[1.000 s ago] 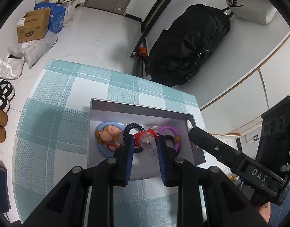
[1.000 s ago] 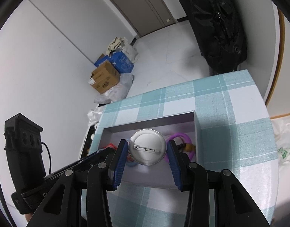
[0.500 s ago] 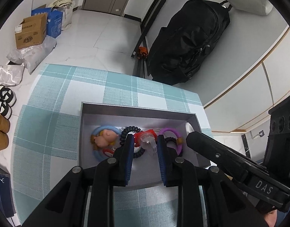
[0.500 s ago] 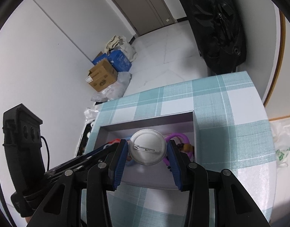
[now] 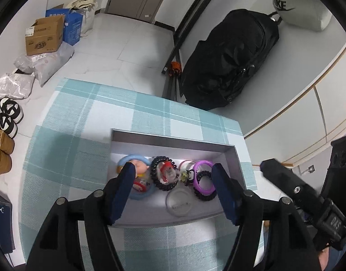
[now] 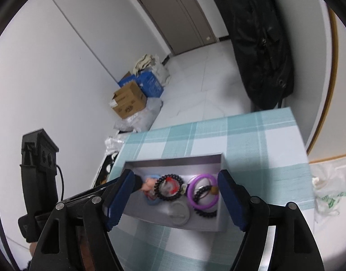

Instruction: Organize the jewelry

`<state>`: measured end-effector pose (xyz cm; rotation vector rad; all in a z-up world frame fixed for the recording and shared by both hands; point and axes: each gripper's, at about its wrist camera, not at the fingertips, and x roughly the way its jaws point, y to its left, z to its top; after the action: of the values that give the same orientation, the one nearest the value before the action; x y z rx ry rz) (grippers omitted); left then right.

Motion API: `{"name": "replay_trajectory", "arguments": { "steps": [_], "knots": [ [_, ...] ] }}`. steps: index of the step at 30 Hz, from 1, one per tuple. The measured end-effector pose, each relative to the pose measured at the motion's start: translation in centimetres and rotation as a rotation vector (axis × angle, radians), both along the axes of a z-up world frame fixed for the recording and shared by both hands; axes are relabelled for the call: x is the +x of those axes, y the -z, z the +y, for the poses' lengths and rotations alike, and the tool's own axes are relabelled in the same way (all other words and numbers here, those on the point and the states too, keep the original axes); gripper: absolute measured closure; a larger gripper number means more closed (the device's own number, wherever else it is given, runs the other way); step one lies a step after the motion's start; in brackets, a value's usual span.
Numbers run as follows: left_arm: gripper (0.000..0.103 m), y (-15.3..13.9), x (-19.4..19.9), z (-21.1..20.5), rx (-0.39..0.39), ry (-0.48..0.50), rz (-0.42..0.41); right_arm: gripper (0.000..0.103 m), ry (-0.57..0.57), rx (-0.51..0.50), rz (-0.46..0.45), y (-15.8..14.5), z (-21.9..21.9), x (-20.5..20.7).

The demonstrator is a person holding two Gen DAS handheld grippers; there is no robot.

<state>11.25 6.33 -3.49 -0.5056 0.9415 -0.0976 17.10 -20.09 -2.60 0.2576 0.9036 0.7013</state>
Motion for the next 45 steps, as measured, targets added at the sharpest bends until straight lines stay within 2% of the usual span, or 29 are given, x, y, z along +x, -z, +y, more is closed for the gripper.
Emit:
{"name": "replay_trajectory", "arguments": {
  "steps": [7,11,13,15,17,21,26,37,41,45],
  "knots": [
    [0.038,-1.5,-1.6,0.6,0.030,-0.016,-0.063,0.021,0.016,-0.005,-0.014,0.3,-1.6,-0.4],
    [0.037,-3.1,-3.1,0.8,0.040,-0.046,-0.140,0.013,-0.002,-0.002,-0.096,-0.7,-2.8,-1.9],
    [0.031,-3.4,-3.6,0.9,0.056,-0.065,-0.156,0.005,-0.004,0.017,-0.129,-1.0,-3.4,-2.6],
    [0.026,-3.6,-4.1,0.8,0.115,-0.100,-0.169,0.002,0.001,0.031,-0.152,-1.0,-3.7,-3.3],
    [0.025,-3.5,-4.3,0.5,0.174,-0.128,-0.164,0.001,0.000,0.040,-0.165,-1.0,-3.7,-3.6],
    [0.025,-3.2,-5.0,0.3,0.213,-0.141,-0.164,0.001,-0.036,0.074,-0.208,-1.4,-3.6,-4.7],
    [0.024,-4.1,-6.6,-0.6,0.273,-0.128,-0.217,0.000,-0.061,0.142,-0.284,-2.1,-3.6,-6.3],
    [0.022,-5.1,-8.6,-1.7,0.312,-0.120,-0.278,0.000,-0.078,0.112,-0.375,-2.1,-2.1,-10.1],
    [0.021,-4.8,-9.1,-2.0,0.319,-0.109,-0.269,0.000,-0.076,0.091,-0.420,-2.7,-2.1,-11.2],
    [0.021,-4.7,-9.7,-2.3,0.324,-0.104,-0.264,0.000,-0.062,0.090,-0.418,-2.7,-2.5,-11.6]
  ]
}}
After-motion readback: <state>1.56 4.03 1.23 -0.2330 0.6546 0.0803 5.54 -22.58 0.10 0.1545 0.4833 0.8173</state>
